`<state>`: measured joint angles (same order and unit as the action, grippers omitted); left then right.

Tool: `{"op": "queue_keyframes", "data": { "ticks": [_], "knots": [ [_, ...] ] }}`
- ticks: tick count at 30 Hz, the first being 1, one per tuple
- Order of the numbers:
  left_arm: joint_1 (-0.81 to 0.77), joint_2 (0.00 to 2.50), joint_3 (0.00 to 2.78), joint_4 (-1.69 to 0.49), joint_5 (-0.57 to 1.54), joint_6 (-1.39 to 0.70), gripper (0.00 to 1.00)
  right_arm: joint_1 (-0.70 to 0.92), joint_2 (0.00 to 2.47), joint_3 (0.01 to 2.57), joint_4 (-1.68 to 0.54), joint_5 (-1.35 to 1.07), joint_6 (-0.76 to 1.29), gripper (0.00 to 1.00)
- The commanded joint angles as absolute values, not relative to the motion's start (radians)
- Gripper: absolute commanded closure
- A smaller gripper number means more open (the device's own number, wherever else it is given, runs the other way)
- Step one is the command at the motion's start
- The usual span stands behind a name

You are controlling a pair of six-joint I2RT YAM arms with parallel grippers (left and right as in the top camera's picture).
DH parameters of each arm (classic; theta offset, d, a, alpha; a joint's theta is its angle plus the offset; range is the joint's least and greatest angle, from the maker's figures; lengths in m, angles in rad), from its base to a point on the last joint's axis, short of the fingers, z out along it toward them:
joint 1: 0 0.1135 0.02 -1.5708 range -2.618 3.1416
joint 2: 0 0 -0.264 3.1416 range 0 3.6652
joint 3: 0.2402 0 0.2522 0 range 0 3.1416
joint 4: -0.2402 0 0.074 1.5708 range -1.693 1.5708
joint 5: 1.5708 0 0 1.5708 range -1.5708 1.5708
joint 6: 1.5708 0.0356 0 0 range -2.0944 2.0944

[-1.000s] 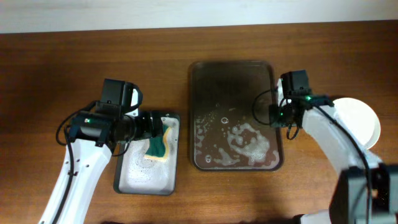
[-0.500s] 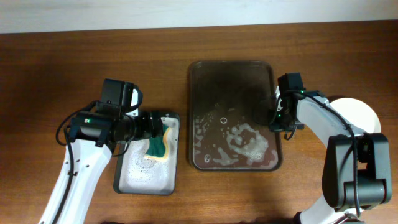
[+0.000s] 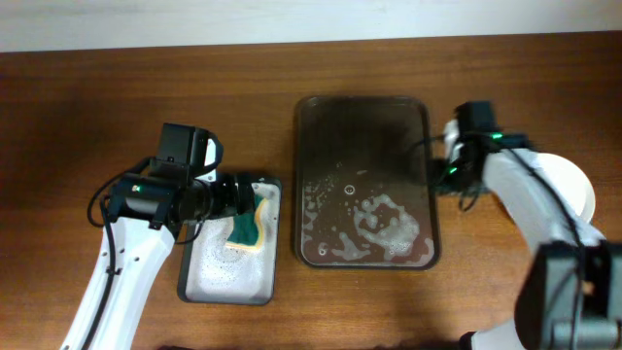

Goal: Clean dirty plates on tray and stack at the side

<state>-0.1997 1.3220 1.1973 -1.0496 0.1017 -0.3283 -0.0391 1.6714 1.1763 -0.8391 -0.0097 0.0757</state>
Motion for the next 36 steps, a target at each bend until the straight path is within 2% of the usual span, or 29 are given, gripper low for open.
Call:
{"op": "queue_keyframes", "data": {
  "ticks": [1, 4, 8, 14, 17, 21, 25, 28, 30, 33, 36],
  "knots": [
    [-0.195, 1.316, 1.214, -1.048, 0.109, -0.323, 0.00, -0.189, 1.641, 1.206, -0.841, -0.015, 0.189, 0.96],
    [-0.195, 1.316, 1.214, -1.048, 0.109, -0.323, 0.00, -0.353, 1.712, 1.201, -0.811, -0.012, 0.249, 0.96],
    [-0.195, 1.316, 1.214, -1.048, 0.109, -0.323, 0.00, -0.440, 1.821, 1.201, -0.807, 0.037, 0.283, 0.96],
    [-0.195, 1.316, 1.214, -1.048, 0.109, -0.323, 0.00, -0.437, 1.858, 1.200, -0.811, 0.014, 0.290, 0.96],
    [-0.195, 1.316, 1.214, -1.048, 0.109, -0.323, 0.00, -0.437, 1.858, 1.200, -0.793, -0.243, 0.259, 0.96],
    [-0.195, 1.316, 1.214, -1.048, 0.109, -0.323, 0.00, -0.422, 1.858, 1.200, -0.787, -0.392, 0.258, 0.96],
    [-0.195, 1.316, 1.214, -1.048, 0.109, -0.323, 0.00, -0.363, 1.803, 1.237, -0.837, -0.449, 0.055, 0.95],
    [-0.195, 1.316, 1.214, -1.048, 0.109, -0.323, 0.00, -0.243, 1.636, 1.262, -0.905, -0.450, 0.000, 0.85],
    [-0.195, 1.316, 1.214, -1.048, 0.109, -0.323, 0.00, -0.084, 1.484, 1.262, -0.964, -0.434, -0.033, 0.77],
    [-0.195, 1.316, 1.214, -1.048, 0.109, -0.323, 0.00, 0.054, 1.357, 1.262, -1.010, -0.434, 0.013, 0.63],
    [-0.195, 1.316, 1.214, -1.048, 0.109, -0.323, 0.00, 0.175, 1.180, 1.263, -1.007, -0.434, 0.034, 0.41]
  ]
}}
